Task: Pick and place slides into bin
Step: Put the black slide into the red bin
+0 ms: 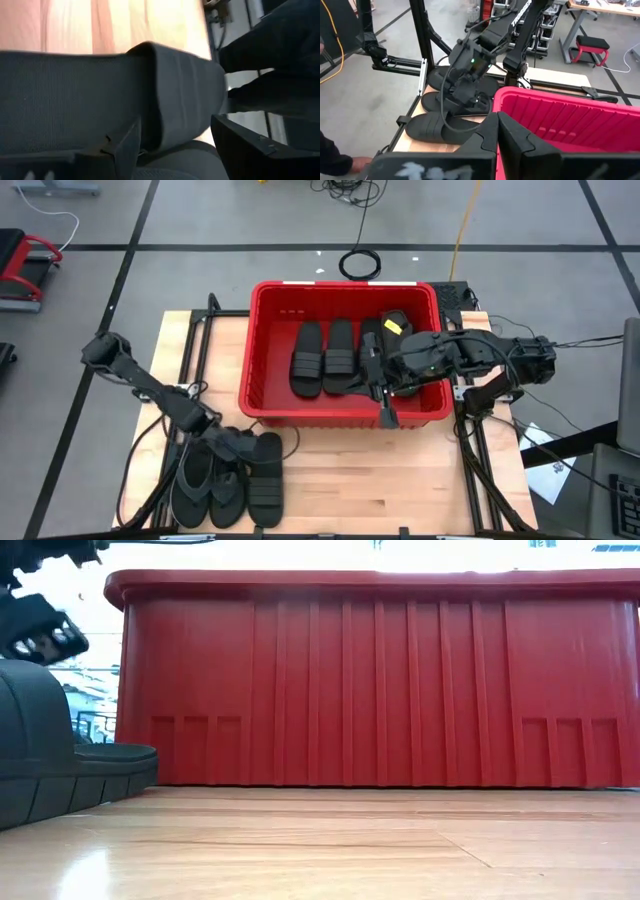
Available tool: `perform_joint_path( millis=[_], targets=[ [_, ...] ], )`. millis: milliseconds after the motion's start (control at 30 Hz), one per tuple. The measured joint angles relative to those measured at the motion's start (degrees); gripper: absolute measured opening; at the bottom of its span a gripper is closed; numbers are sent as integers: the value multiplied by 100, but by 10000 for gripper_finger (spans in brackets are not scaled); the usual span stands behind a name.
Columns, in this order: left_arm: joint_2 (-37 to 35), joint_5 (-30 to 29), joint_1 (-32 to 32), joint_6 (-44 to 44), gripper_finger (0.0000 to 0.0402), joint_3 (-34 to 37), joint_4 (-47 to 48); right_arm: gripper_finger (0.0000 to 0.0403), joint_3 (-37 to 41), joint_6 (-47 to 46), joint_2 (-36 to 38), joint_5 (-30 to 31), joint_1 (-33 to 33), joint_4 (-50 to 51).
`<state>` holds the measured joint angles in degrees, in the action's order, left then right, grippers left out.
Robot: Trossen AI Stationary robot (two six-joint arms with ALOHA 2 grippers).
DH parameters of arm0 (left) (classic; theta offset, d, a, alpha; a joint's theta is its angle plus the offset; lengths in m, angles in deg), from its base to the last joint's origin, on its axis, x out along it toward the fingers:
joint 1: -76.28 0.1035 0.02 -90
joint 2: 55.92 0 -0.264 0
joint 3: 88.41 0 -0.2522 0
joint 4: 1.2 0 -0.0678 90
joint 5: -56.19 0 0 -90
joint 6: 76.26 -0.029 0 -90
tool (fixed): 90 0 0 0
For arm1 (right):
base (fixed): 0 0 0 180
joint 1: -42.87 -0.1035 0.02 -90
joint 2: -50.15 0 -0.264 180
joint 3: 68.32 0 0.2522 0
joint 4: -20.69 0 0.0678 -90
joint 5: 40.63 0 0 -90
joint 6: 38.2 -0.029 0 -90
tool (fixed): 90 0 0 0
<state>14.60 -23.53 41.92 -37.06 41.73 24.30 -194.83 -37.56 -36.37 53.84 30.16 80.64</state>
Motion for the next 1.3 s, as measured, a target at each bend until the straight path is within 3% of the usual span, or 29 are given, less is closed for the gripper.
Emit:
perform_joint_path(
  millis=[500,700,800,1000,1300],
  targets=[
    [1280,612,145,67,241,-13,-789,0,0,-2,-2,-1,0,70],
    [1427,837,165,68,234,-9,-1073,0,2,-39,-2,-3,0,84],
    [1427,875,163,-37,187,-9,-1107,0,2,-34,-2,-3,0,84],
    [1412,1232,148,-178,20,0,-1384,0,2,16,-2,-3,0,86],
    [911,1368,-384,208,6,-459,-1288,0,4,199,-2,-5,51,122]
  ],
)
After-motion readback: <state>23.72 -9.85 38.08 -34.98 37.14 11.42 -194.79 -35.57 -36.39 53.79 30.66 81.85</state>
